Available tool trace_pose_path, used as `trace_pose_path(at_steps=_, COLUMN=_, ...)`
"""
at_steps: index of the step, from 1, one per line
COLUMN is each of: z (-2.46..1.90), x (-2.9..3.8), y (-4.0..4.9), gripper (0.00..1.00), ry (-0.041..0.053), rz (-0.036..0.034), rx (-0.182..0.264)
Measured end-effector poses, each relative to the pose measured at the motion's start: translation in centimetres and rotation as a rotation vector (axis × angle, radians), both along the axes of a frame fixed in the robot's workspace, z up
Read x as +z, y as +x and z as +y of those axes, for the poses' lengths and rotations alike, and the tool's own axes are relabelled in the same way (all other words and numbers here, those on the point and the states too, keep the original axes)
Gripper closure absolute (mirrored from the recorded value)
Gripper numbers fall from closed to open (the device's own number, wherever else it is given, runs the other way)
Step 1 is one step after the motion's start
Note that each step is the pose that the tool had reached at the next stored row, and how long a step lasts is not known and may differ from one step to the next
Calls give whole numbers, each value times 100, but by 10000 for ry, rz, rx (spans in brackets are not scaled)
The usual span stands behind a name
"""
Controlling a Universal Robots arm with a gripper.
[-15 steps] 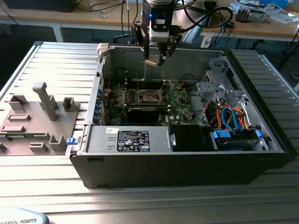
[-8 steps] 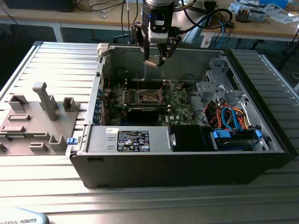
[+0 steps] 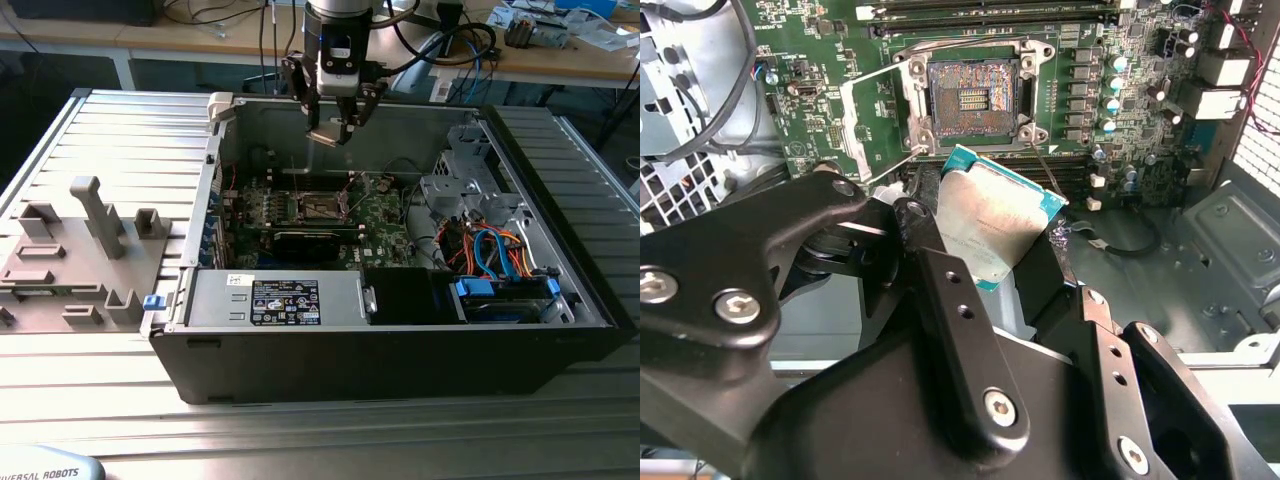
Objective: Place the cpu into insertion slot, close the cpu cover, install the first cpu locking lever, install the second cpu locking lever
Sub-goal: 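Place the cpu into insertion slot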
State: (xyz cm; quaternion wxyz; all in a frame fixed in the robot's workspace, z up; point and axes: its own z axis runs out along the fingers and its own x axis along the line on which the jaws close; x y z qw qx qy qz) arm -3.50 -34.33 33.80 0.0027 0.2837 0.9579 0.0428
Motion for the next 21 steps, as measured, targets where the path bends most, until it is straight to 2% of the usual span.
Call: trace_pose_path(at_steps=21, z=0, x=-6, y=0, gripper=46, ry=0, rz=0, rx=-152)
